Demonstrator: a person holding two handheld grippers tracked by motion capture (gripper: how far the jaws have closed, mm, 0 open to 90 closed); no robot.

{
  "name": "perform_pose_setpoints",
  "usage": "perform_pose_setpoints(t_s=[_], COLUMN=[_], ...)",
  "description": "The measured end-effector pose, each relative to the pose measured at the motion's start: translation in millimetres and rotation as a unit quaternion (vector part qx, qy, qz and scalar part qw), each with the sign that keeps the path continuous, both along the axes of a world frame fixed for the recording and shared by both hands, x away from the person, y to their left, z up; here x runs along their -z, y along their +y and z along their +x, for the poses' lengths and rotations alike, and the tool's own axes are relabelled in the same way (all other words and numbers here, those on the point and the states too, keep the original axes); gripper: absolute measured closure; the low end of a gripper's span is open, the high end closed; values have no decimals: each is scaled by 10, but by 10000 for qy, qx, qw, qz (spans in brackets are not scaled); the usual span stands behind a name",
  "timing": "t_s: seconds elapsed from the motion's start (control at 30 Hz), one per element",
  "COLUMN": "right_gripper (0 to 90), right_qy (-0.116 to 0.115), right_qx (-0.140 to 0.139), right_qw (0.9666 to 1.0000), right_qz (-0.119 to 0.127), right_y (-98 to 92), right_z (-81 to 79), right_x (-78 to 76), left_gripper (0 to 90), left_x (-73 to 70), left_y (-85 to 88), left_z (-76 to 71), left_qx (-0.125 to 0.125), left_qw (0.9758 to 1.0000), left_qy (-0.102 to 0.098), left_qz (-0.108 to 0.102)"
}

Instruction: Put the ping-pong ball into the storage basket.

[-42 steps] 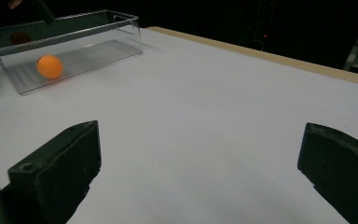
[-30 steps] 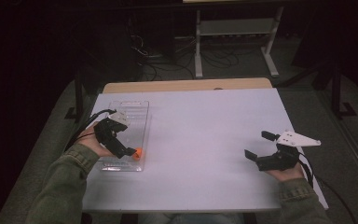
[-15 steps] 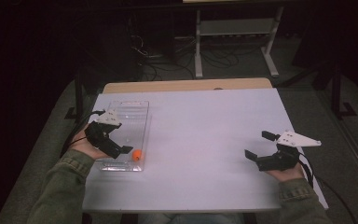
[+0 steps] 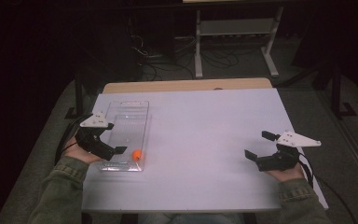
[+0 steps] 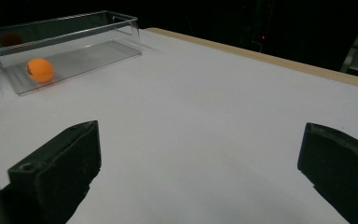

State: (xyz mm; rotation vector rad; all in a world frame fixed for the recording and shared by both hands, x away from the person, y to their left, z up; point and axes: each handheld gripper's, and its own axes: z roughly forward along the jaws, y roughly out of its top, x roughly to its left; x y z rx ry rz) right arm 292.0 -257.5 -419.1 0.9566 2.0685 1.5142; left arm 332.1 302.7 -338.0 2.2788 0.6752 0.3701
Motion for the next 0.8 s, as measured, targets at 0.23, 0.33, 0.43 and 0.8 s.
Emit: perform_pose_setpoints(t_s=[0.23, 0.33, 0.43, 0.8], right_gripper=[0, 0, 0, 0], right_qy=[10, 10, 1, 17], right_qx=[0, 2, 0, -1], right_qw=[10000, 10000, 10000, 10000], right_qz=[-5, -4, -8, -7], right_y=[1, 1, 2, 3], right_z=[0, 0, 1, 0], right_x=[2, 1, 1, 3], left_gripper=[0, 0, 0, 0], left_x=[-15, -16, -2, 48], left_y=[88, 106, 123, 202], left_z=[-71, -101, -116, -185], left_qx=[-173, -212, -232, -405], left_qw=[9996, 9993, 9991, 9971], left_qy=[-129, -201, -237, -439], left_qz=[-190, -236, -265, -477])
